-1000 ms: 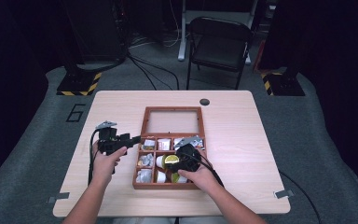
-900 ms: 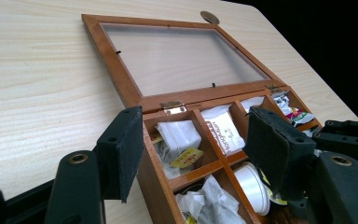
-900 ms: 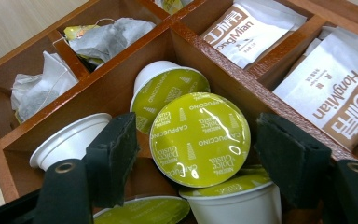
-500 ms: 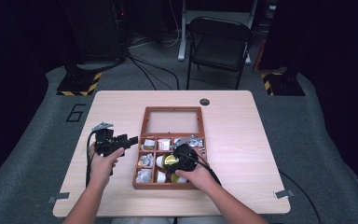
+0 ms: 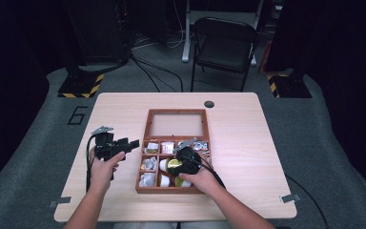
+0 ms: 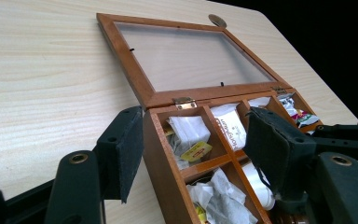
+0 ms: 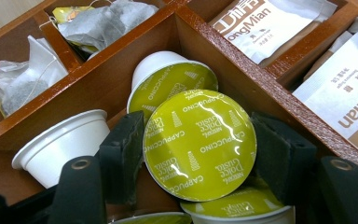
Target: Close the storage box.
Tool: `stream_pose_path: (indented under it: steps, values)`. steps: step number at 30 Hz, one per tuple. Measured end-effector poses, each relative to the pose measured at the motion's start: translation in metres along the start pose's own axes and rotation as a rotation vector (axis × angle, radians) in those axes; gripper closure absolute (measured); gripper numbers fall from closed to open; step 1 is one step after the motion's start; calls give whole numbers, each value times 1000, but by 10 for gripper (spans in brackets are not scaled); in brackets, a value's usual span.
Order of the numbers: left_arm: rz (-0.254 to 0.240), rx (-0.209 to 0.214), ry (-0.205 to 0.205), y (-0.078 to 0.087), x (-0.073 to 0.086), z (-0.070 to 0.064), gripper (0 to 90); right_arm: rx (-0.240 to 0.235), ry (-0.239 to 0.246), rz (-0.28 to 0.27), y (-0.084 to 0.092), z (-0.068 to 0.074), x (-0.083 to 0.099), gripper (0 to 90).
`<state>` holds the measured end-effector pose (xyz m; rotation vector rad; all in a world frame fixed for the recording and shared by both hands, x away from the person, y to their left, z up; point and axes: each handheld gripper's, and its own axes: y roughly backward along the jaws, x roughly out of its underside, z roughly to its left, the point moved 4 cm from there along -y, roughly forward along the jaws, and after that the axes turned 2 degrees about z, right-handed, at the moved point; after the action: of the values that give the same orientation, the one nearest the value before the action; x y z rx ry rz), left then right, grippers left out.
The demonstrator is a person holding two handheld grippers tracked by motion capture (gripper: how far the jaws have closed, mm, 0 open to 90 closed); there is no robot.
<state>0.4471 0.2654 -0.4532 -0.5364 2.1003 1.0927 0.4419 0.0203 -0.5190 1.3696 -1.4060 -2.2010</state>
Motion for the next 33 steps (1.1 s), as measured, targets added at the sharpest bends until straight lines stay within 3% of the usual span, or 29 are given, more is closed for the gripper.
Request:
stream_pose_path:
  steps: [11,24,30,33]
  values:
    - [0,0,2,-1,0,0,371,-7,-6,-16,4,-1,-1,374]
    - [-2,0,12,-1,-1,2,370,-44,-16,-46,24,7,-10,374]
    - [-2,5,12,-3,-2,2,371,-36,-8,-74,38,1,-13,375]
    - [-3,5,6,-4,-3,3,370,-25,-36,-87,45,-5,-12,375]
